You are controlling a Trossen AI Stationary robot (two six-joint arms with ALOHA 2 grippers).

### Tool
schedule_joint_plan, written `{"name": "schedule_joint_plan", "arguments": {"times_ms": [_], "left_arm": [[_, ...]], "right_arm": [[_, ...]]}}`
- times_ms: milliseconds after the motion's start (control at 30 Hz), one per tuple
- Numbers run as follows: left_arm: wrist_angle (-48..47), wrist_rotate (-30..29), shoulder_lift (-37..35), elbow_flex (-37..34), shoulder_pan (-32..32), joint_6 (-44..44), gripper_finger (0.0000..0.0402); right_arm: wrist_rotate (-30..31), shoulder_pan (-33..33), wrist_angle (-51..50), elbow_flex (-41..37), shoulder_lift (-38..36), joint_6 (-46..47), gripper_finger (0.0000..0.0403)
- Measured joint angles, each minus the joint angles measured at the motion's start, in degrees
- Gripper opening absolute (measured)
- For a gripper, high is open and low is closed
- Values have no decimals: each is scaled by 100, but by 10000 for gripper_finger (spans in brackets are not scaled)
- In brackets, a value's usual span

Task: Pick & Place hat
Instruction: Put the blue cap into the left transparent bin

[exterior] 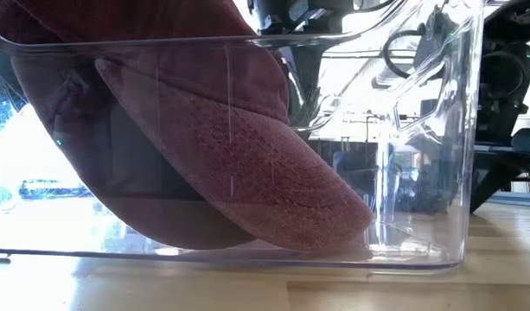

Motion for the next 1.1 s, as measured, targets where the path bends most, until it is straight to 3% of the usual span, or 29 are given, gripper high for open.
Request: {"name": "schedule_joint_plan", "arguments": {"times_ms": [133, 200, 400, 667, 867, 1100], "left_arm": [[314, -11, 0, 0, 82, 19, 240], [417, -13, 2, 0, 124, 29, 240], [788, -375, 1, -2, 139, 271, 240], [1557, -296, -169, 16, 85, 2184, 240], [1739, -193, -167, 201, 159, 2956, 240], [1653, -141, -162, 1055, 177, 3818, 240]], "right_arm": [[-3, 10, -161, 258, 9, -20, 41], [-72, 53, -488, 499, -168, -13, 13], [-1077, 63, -1429, 1243, -1076, 443, 17], [-2442, -348, -1791, 1568, -2062, 1034, 15], [-2799, -558, -2607, 1888, -2206, 1361, 10], [-2927, -1033, -2916, 2282, -2248, 1231, 6]]}}
